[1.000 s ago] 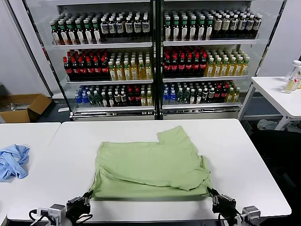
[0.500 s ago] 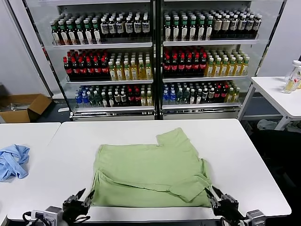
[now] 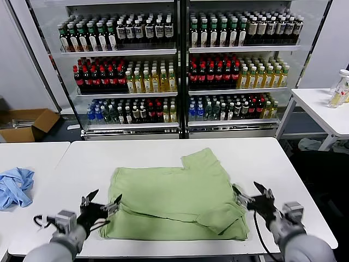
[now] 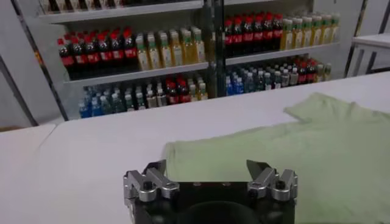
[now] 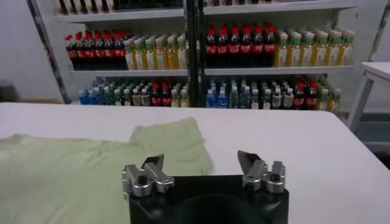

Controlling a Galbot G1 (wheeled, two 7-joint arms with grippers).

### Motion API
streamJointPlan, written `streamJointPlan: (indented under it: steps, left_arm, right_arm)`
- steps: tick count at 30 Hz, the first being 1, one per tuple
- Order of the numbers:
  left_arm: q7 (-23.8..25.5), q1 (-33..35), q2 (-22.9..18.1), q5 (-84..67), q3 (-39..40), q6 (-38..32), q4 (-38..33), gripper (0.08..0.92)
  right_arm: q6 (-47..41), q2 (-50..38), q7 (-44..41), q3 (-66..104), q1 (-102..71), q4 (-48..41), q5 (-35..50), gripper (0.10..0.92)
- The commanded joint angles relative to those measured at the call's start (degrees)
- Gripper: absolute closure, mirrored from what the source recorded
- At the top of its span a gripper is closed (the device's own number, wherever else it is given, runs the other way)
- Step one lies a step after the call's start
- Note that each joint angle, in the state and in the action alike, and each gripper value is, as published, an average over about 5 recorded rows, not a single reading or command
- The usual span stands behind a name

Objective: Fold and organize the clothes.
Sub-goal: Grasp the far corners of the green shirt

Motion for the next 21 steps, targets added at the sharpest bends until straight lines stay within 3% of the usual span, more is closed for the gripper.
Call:
streamJointPlan:
  steps: [1,10,21]
  left_arm:
    - [2.4,-23.8,2.3,-4.7,9.9,0.1,19.6,0.18]
    - [6.9,-35.2,2.6,-4.5,17.2,-0.9,35.3,0.177]
    - [13.0,-40.1,1.2,-3.4,20.5,-2.2,45.3,0.177]
  right_arm:
    - [-1.5,3.1,0.9,-14.8,25.9,-18.7,1.7,0.203]
    - [-0.8,11.8,0.3,-22.2,38.3,-37.1,-1.3,0.203]
    - [3.1,19.4,-0.7,-23.1,41.7,-52.7,-8.1,0.203]
